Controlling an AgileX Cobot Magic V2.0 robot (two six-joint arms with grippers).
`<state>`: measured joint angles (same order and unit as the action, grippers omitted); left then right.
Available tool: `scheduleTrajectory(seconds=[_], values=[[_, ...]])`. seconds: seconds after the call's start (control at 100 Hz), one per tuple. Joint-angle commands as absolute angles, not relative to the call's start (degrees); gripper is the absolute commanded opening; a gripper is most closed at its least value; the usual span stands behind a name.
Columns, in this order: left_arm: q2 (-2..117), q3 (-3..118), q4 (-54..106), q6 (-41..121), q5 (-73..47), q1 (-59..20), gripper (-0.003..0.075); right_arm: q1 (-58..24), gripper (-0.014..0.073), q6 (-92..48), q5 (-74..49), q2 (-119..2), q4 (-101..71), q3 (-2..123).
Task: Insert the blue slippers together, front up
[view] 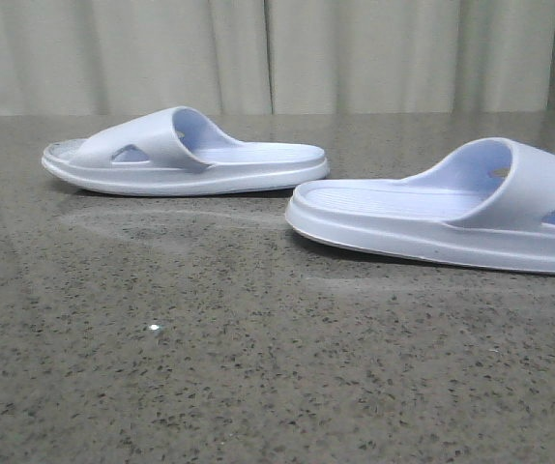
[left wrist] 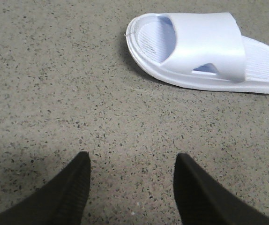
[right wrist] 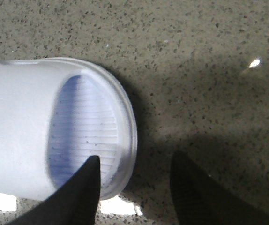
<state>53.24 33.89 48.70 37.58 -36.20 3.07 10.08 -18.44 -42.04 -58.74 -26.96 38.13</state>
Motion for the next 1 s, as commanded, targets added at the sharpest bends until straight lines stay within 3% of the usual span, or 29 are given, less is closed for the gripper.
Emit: scheduleTrajectory(seconds=[0.0,0.17,0.46,0.56,0.7,0.99], values=[[53.63,36.13,52.67,39.3,-34.62,2.82,0.0353,15.49,0.0288,-28.32,-43.15,-60.53,-38.74,40.18],[54.96,37.34,52.79,39.75,-35.17,2.82,0.0353,21.87,0.0288,-39.35,-49.7,-66.99,-51.75,40.18],[57.14,41.06,53.15,40.38,-36.55,2.82,0.0353,22.66,0.0283,-47.04,-54.41,-75.71,-58.93,40.18],[58.88,41.23,53.69,40.76,-36.7,2.82,0.0353,22.66,0.0169,-48.3,-55.58,-76.64,-59.77,40.18],[61.88,41.23,55.02,41.69,-36.7,2.82,0.0353,22.66,-0.0109,-48.32,-55.54,-76.74,-59.77,40.18],[73.17,43.27,70.66,52.68,-42.18,2.82,0.0352,22.66,-0.0107,-48.32,-55.05,-76.74,-59.77,40.18]])
